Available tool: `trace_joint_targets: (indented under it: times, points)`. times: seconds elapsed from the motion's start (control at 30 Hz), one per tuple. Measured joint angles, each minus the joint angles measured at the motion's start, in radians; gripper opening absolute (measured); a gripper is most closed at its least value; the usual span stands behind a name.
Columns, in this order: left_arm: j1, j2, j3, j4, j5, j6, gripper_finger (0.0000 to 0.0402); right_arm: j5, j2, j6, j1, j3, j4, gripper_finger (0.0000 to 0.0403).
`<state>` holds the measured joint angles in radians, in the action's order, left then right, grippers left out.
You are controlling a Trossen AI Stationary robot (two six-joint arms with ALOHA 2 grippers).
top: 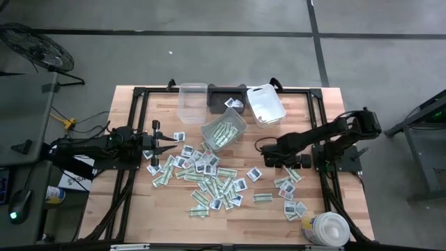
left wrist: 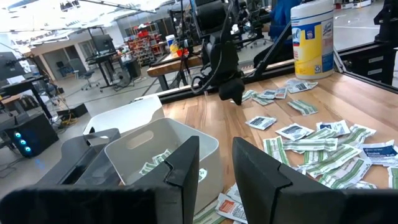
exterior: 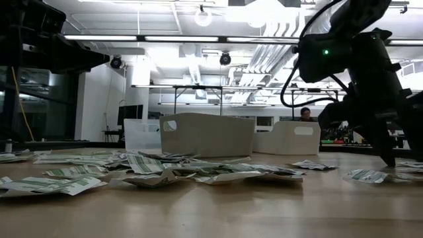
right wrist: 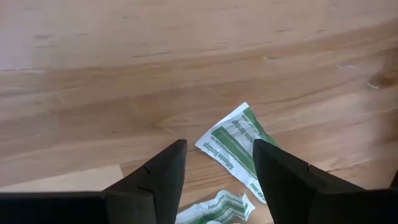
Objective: Pick & Place First Aid Supplies
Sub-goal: Put the bandage pack into the gray bin
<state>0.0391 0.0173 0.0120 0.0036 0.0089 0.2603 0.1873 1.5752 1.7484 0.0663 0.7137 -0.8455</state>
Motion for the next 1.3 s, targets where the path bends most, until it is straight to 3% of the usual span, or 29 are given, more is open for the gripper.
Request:
trace_joint_targets:
  times: [0.13, 1.03, 1.3]
  points:
    - [0.000, 0.000, 0.000, 0.000, 0.000, 0.000, 0.0096, 0.025, -0.010, 0.001, -0.010, -0.046, 0.078, 0.0175]
    - [0.000, 0.000, 0.000, 0.000, 0.000, 0.000, 0.0096, -0.005, -0.015, -0.092, -0.027, -0.069, 0.116, 0.0074]
    - [0.000, 0.000, 0.000, 0.000, 0.000, 0.000, 0.0096, -0.006, -0.015, -0.113, -0.027, -0.069, 0.129, 0.0014]
